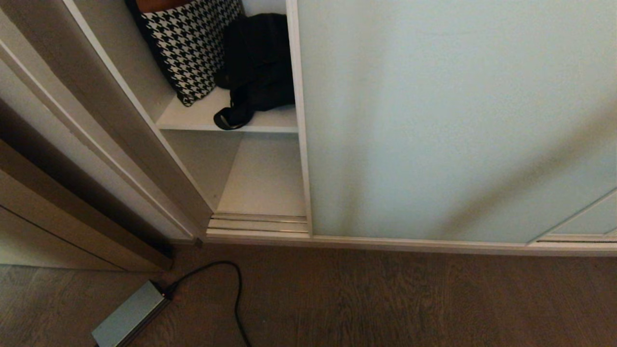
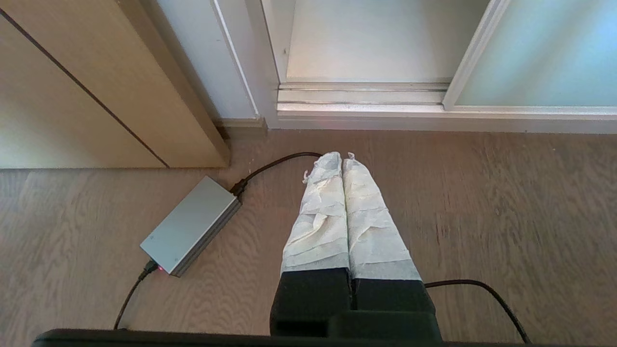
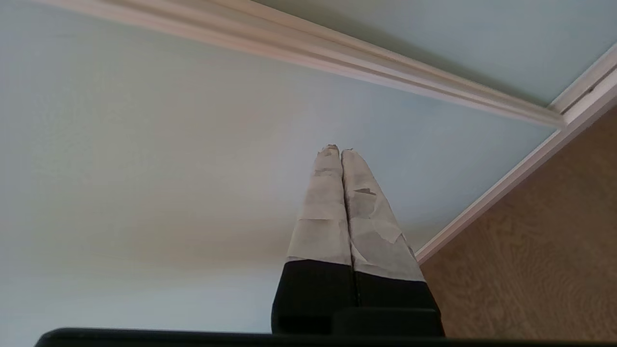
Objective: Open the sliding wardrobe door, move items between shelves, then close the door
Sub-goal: Close the door
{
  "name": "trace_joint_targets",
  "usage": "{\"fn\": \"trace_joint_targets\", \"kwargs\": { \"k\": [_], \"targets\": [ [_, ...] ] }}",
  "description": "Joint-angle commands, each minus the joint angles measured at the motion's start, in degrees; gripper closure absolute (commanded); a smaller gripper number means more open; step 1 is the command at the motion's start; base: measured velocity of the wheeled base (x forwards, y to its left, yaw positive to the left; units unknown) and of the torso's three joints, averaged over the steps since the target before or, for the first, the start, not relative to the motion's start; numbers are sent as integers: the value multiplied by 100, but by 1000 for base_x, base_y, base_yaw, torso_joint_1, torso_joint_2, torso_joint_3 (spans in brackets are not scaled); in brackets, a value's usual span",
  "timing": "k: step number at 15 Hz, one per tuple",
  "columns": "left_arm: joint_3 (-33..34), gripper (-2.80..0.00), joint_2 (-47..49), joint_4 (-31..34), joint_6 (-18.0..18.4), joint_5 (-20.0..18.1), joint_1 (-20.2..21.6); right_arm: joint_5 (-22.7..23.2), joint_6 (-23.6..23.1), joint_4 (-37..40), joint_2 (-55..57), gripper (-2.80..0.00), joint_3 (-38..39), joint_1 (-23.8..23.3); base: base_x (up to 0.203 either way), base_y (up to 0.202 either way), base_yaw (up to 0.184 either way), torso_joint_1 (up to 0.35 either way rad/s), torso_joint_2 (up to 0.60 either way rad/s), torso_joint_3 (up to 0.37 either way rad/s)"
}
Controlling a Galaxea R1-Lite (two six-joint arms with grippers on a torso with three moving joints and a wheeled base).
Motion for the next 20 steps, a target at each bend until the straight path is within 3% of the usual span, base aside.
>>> {"fn": "trace_joint_targets", "kwargs": {
  "k": [1,6,10,17,20],
  "targets": [
    [0,0,1,-2,4,-3,2,20,20,-19,174,0,-45,117,0,0,0,0,0,0],
    [0,0,8,-2,4,-3,2,-60,11,-211,361,0,-75,377,0,0,0,0,0,0],
    [0,0,8,-2,-2,-3,2,-744,19,-574,514,0,-56,583,0,0,0,0,0,0],
    [0,0,8,-2,4,-3,2,-1131,37,-1370,727,0,-78,709,0,0,0,0,0,0],
    [0,0,8,-2,4,-3,2,-1573,37,-1847,856,0,-40,905,0,0,0,0,0,0]
  ]
}}
